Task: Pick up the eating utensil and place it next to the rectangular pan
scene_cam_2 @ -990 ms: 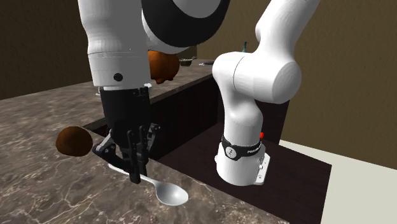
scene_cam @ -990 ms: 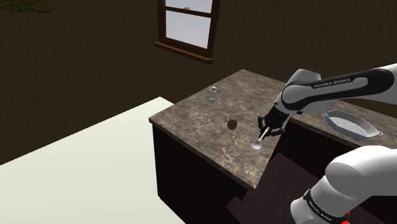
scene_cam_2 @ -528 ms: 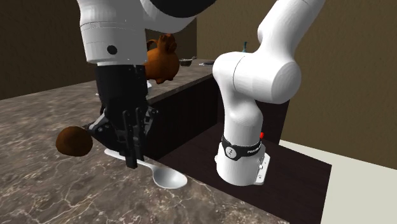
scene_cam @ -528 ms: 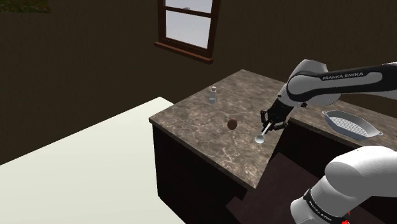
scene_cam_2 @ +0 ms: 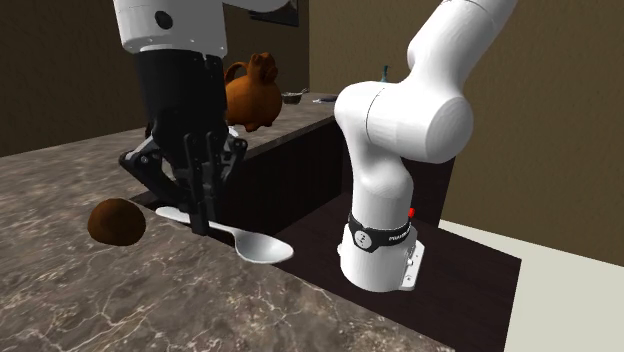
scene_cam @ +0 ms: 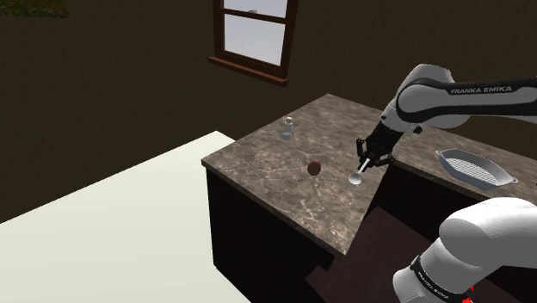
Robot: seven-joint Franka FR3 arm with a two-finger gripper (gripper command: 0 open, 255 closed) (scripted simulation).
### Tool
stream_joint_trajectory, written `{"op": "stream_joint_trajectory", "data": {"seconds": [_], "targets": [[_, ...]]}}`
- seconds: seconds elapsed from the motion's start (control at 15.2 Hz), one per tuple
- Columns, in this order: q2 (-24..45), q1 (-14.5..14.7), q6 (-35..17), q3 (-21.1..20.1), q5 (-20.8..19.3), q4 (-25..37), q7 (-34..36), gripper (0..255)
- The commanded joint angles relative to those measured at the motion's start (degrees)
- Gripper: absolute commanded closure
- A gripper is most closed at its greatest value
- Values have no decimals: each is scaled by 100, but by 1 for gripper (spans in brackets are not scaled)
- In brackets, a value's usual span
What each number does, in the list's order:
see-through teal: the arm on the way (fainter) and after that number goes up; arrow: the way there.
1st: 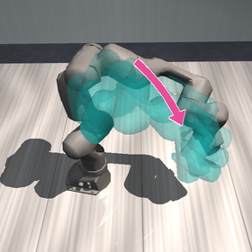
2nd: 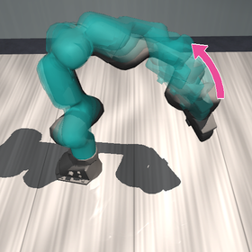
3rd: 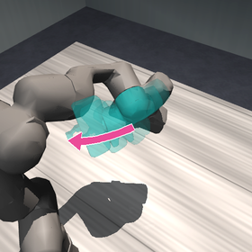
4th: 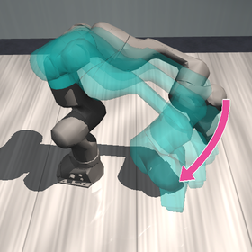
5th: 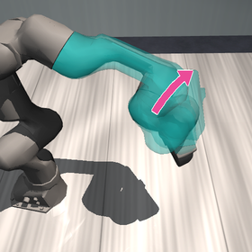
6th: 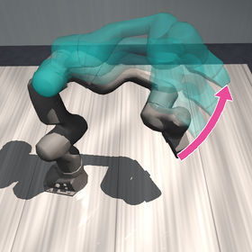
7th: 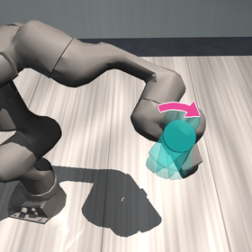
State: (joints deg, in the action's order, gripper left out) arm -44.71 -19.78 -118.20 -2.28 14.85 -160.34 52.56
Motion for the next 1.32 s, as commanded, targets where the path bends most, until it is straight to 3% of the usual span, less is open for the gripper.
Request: {"op": "stream_joint_trajectory", "data": {"seconds": [0.0,0.73,1.25], "targets": [[-77,-15,205,10,-32,127,38,255],[1060,-741,211,1255,-797,1006,-1389,255],[2319,-986,260,2129,-960,2146,-2477,255]]}}
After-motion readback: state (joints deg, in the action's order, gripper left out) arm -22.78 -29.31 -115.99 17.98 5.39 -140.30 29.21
